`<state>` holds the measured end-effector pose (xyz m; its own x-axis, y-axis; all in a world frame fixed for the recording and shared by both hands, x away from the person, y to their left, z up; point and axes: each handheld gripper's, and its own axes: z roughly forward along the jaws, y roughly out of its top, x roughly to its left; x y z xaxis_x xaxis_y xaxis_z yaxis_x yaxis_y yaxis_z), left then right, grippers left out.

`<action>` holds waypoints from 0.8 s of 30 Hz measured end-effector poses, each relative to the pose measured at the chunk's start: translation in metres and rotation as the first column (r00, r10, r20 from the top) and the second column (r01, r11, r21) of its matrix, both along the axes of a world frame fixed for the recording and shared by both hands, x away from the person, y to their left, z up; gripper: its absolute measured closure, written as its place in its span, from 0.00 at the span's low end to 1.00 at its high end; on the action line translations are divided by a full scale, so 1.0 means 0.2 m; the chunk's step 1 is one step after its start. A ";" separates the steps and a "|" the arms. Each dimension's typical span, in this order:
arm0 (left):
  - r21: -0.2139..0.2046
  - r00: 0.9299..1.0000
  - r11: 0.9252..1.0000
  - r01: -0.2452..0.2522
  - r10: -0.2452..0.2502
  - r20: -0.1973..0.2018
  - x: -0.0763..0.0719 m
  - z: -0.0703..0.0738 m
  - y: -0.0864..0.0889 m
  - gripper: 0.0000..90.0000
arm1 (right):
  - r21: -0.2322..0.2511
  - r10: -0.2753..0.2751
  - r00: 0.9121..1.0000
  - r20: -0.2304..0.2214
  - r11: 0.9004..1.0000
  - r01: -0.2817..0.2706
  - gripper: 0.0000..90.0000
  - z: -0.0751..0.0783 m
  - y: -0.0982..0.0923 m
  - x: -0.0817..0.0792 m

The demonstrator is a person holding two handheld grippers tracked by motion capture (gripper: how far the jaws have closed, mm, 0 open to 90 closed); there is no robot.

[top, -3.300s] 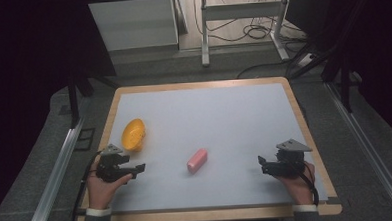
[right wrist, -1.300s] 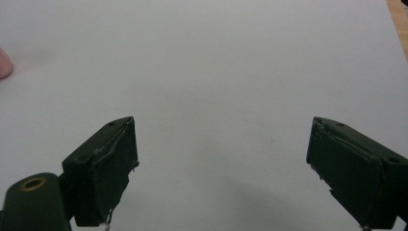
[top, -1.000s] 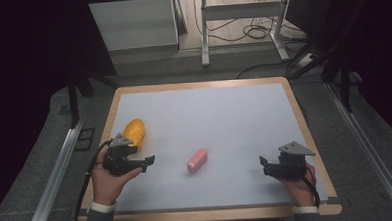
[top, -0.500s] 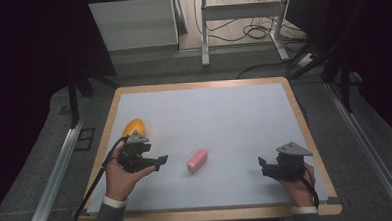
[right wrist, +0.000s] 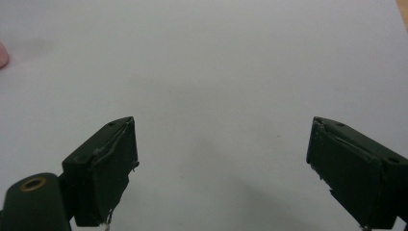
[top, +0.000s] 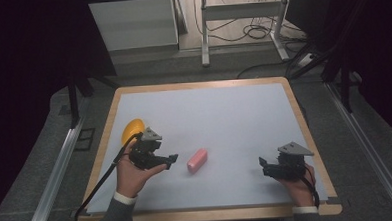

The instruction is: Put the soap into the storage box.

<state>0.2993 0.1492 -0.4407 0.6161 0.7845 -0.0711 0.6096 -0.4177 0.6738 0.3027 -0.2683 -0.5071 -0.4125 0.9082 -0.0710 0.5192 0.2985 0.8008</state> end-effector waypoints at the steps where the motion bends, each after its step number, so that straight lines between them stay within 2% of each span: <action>1: -0.002 1.000 1.000 0.008 -0.008 -0.002 0.01 0.00 -0.03 0.27 | -0.002 -0.001 1.000 0.001 1.000 0.001 0.11 0.00 0.00 0.00; 12: 0.012 0.998 0.999 0.050 -0.050 -0.031 0.05 -0.02 -0.13 0.28 | -0.007 0.001 1.000 -0.003 1.000 -0.002 0.11 0.00 0.00 0.00; 15: -0.018 0.997 0.998 0.060 -0.061 -0.038 0.06 -0.02 -0.15 0.28 | -0.007 0.000 1.000 -0.004 1.000 0.000 0.11 -0.01 0.00 0.00; 17: -0.003 0.998 0.998 0.055 -0.055 -0.036 0.06 -0.02 -0.17 0.28 | -0.002 -0.001 1.000 -0.006 1.000 0.001 0.11 -0.01 0.00 0.00; 19: -0.011 0.997 0.998 0.065 -0.065 -0.036 0.07 -0.01 -0.18 0.28 | 0.011 0.003 1.000 -0.008 1.000 -0.003 0.11 -0.01 0.00 0.00; 21: -0.006 0.997 0.998 0.067 -0.068 -0.035 0.08 -0.01 -0.21 0.28 | 0.010 0.000 1.000 -0.008 1.000 0.000 0.11 -0.01 0.00 0.00; 23: -0.026 0.996 0.997 0.074 -0.075 -0.043 0.09 -0.01 -0.22 0.28 | 0.007 0.003 1.000 -0.009 1.000 -0.003 0.11 -0.01 0.00 0.00; 24: -0.021 0.996 0.997 0.070 -0.071 -0.045 0.10 -0.02 -0.22 0.28 | 0.007 0.001 1.000 -0.009 1.000 -0.001 0.11 -0.01 0.00 0.00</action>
<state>0.3184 0.1043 -0.4443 0.6657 0.7372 -0.1157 0.6096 -0.4477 0.6542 0.3036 -0.2692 -0.5086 -0.4139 0.9083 -0.0609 0.5259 0.2932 0.7984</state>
